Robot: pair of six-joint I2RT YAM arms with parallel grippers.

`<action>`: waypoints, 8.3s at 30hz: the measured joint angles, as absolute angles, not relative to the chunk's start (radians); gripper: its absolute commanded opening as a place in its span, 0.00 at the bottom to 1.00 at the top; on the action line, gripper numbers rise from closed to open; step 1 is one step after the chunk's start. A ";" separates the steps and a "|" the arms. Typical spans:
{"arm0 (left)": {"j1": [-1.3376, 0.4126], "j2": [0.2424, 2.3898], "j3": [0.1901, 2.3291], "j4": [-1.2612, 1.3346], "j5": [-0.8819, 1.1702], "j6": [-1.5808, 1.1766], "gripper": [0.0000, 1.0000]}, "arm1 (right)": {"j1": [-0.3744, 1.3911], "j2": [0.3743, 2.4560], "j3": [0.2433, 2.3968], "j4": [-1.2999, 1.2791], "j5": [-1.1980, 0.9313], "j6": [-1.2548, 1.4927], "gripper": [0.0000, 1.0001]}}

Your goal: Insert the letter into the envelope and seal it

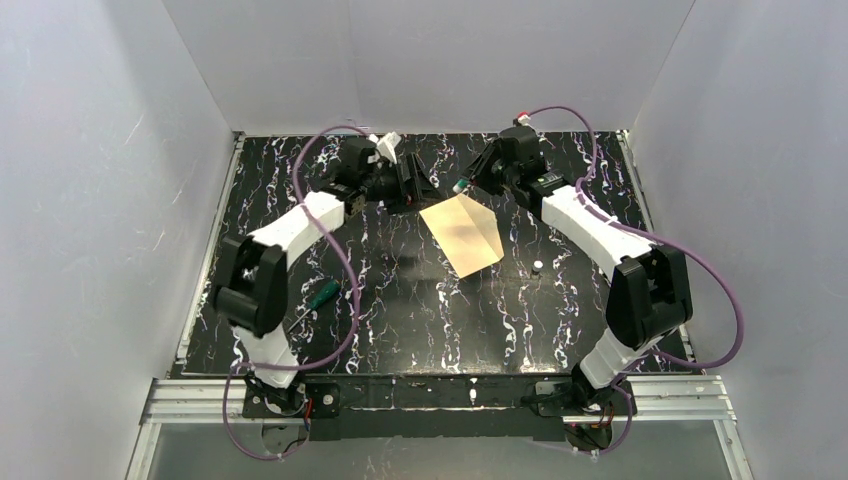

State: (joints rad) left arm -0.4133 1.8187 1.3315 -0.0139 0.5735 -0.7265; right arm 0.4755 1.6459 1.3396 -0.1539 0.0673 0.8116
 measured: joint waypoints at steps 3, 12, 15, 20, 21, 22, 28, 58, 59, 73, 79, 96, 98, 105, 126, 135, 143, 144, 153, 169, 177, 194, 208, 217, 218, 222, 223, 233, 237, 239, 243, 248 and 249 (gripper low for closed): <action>-0.414 1.687 1.272 0.066 0.623 -0.633 0.94 | 0.476 1.644 1.343 -0.200 -0.015 0.920 0.01; -0.414 1.573 1.221 0.150 0.727 -0.468 0.97 | 0.478 1.598 1.298 -0.196 -0.240 1.202 0.01; -0.414 1.578 1.217 0.149 0.735 -0.460 0.92 | 0.478 1.584 1.298 -0.173 -0.294 1.258 0.01; -0.414 1.600 1.234 0.149 0.819 -0.484 0.76 | 0.478 1.568 1.298 -0.152 -0.355 1.311 0.01; -0.414 1.615 1.248 0.149 0.848 -0.498 0.70 | 0.478 1.567 1.298 -0.151 -0.364 1.315 0.01; -0.414 1.628 1.261 0.150 0.870 -0.508 0.65 | 0.478 1.566 1.297 -0.147 -0.372 1.320 0.01; -0.414 1.678 1.290 0.153 0.967 -0.569 0.46 | 0.478 1.564 1.276 -0.123 -0.402 1.336 0.01; -0.368 1.681 1.290 0.155 1.131 -0.595 0.00 | 0.473 1.579 1.298 -0.070 -0.614 1.221 0.57; -0.364 1.681 1.290 0.158 1.146 -0.590 0.00 | 0.472 1.580 1.300 -0.052 -0.638 1.209 0.57; -0.355 1.681 1.324 0.171 1.305 -0.581 0.00 | 0.464 1.611 1.414 -0.162 -0.839 0.902 0.24; -0.355 1.681 1.324 0.156 1.314 -0.584 0.30 | 0.462 1.612 1.427 -0.202 -0.856 0.833 0.01; -0.353 1.630 1.211 0.156 0.772 -0.614 0.38 | 0.541 1.454 1.163 -0.173 -0.060 0.376 0.01; -0.357 1.696 1.235 0.165 0.745 -0.656 0.37 | 0.572 1.493 1.127 -0.141 0.049 0.318 0.01; -0.401 2.056 1.390 0.171 0.627 -0.760 0.33 | 0.637 1.626 1.045 -0.037 0.282 0.191 0.01; -0.434 2.352 1.818 -0.264 0.424 -0.798 0.32 | 0.670 1.800 0.963 0.312 0.364 0.105 0.01; -0.481 2.418 2.015 -0.511 0.294 -0.705 0.24 | 0.677 1.832 0.943 0.395 0.369 0.107 0.01; -0.490 2.430 2.044 -0.580 0.278 -0.664 0.18 | 0.690 1.898 0.961 0.509 0.408 0.122 0.01; -0.490 2.430 2.044 -0.581 0.277 -0.662 0.17 | 0.691 1.907 0.970 0.517 0.414 0.124 0.01; -0.492 2.434 2.053 -0.604 0.233 -0.748 0.10 | 0.714 1.866 0.943 0.469 0.435 0.131 0.01; -0.495 2.434 2.054 -0.619 0.182 -0.891 0.12 | 0.737 1.771 0.873 0.363 0.449 0.155 0.01; -0.495 2.434 2.048 -0.607 0.200 -0.879 0.13 | 0.741 1.919 0.997 0.467 0.525 0.154 0.01; -0.494 2.433 2.048 -0.607 0.202 -0.872 0.13 | 0.739 1.760 0.982 0.102 0.406 0.340 0.01; -0.494 2.433 2.048 -0.606 0.208 -0.852 0.15 | 0.747 1.927 1.182 0.073 0.536 0.321 0.01; -0.486 2.428 2.048 -0.578 0.266 -0.811 0.36 | 0.703 1.779 1.251 -0.217 0.365 0.340 0.01; -0.484 2.428 2.048 -0.574 0.281 -0.806 0.37 | 0.686 1.750 1.278 -0.255 0.329 0.351 0.01; -0.472 2.425 2.048 -0.562 0.345 -0.795 0.43 | 0.606 1.625 1.353 -0.370 0.202 0.404 0.01; -0.468 2.422 2.048 -0.562 0.360 -0.791 0.45 | 0.581 1.594 1.359 -0.404 0.169 0.419 0.01; -0.446 2.085 1.856 -0.613 0.344 -0.665 0.81 | 0.313 1.404 1.169 -0.730 -0.207 0.540 0.01; -0.447 1.872 1.720 -0.614 0.294 -0.611 0.85 | 0.213 1.315 0.979 -0.721 -0.349 0.634 0.04; -0.447 1.788 1.651 -0.615 0.278 -0.590 0.86 | 0.193 1.277 0.872 -0.674 -0.418 0.707 0.06; -0.447 1.692 1.509 -0.615 0.270 -0.566 0.86 | 0.141 1.195 0.658 -0.521 -0.496 0.865 0.09; -0.447 1.689 1.409 -0.620 0.292 -0.567 0.86 | 0.052 1.177 0.509 -0.337 -0.515 0.992 0.09; -0.447 1.689 1.403 -0.622 0.299 -0.569 0.86 | 0.039 1.189 0.498 -0.306 -0.517 1.002 0.11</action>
